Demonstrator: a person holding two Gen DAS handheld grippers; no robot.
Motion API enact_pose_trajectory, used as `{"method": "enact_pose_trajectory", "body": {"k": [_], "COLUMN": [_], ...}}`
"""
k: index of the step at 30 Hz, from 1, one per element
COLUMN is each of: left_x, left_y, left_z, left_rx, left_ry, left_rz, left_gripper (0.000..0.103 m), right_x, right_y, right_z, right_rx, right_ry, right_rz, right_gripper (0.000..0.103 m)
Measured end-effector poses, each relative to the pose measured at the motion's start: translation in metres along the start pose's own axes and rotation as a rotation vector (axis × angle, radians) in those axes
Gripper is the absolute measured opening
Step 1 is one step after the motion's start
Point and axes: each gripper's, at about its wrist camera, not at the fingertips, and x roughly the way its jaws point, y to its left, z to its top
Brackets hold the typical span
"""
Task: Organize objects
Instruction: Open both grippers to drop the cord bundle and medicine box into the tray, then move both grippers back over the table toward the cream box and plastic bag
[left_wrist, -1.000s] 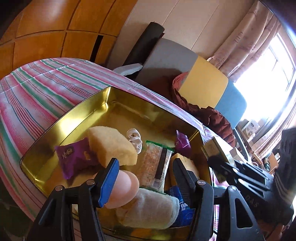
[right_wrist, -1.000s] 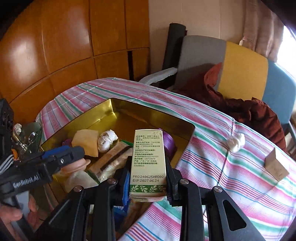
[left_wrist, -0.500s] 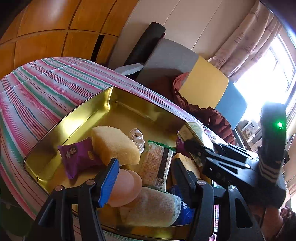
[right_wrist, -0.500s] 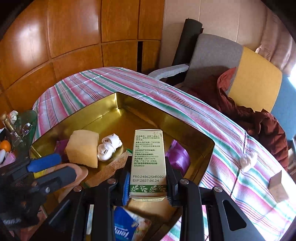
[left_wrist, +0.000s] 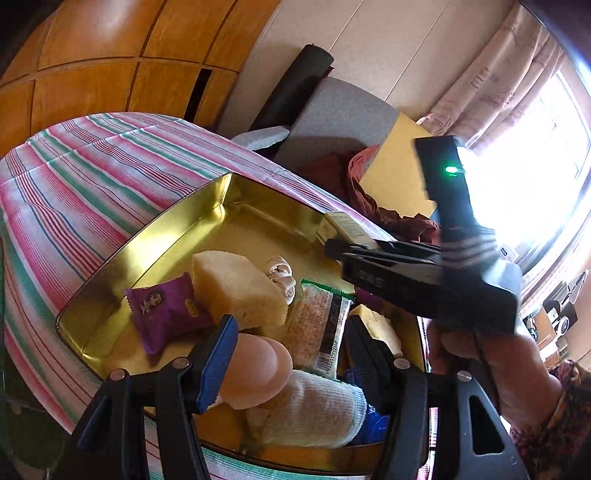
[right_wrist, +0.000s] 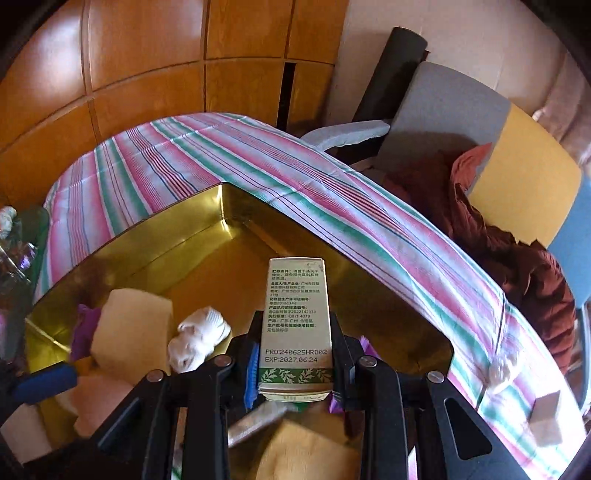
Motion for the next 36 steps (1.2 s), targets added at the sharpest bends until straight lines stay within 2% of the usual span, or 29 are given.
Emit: {"method": "enact_pose_trajectory", "body": {"k": [3,5,6,10,14,20,28,36], "left_x": [-0.001,-0.002,-0.002,-0.003,-0.002,-0.001,-0.002,-0.009], "left_y": [0.000,0.000,0.000,-0.001,-0.006,-0.017,-0.040,-0.070], "left_z": [0.000,0.000,0.000,-0.001,-0.004,-0.009,-0.021,-0.037], "left_rx": [-0.001,-0.001,-0.002,0.000,0.017,0.047,0.121,0.215], "left_ry": [-0.002,0.000,0.000,-0.001,0.001,0.009,0.021,0.028], "left_rz": [0.002,0.004,0.002,-0.002,-0.005,-0.019,-0.049,-0.107], "left_gripper": [0.061,0.061,0.061,0.061,0.061,0.061,0.061,0.061], "right_x": [0.012,0.017,0.018,0.009,-0.012,-0.038,-0.065,-0.073], "right_y": [0.005,0.006,0.005,-0.002,-0.016,-0.045,-0.072,-0.109], "right_z": [0.006,0.007,0.008,0.005,-0.006,-0.036,-0.078,-0.128], "right_rx": [-0.042,-0.054,-0.051,-0.002,0.069,0.214,0.293,0.379], "right_ry": [0.014,0.020,0.021,-0.004,-0.049,-0.072,-0.097,-0.057], "right_rz": [-0.031,-0.057,-0.066,-0.054,-0.050,-0.030,-0.096,-0.138], "right_gripper": [0.033,0.050,0.053,0.060,0.072,0.075,0.078,0.079]}}
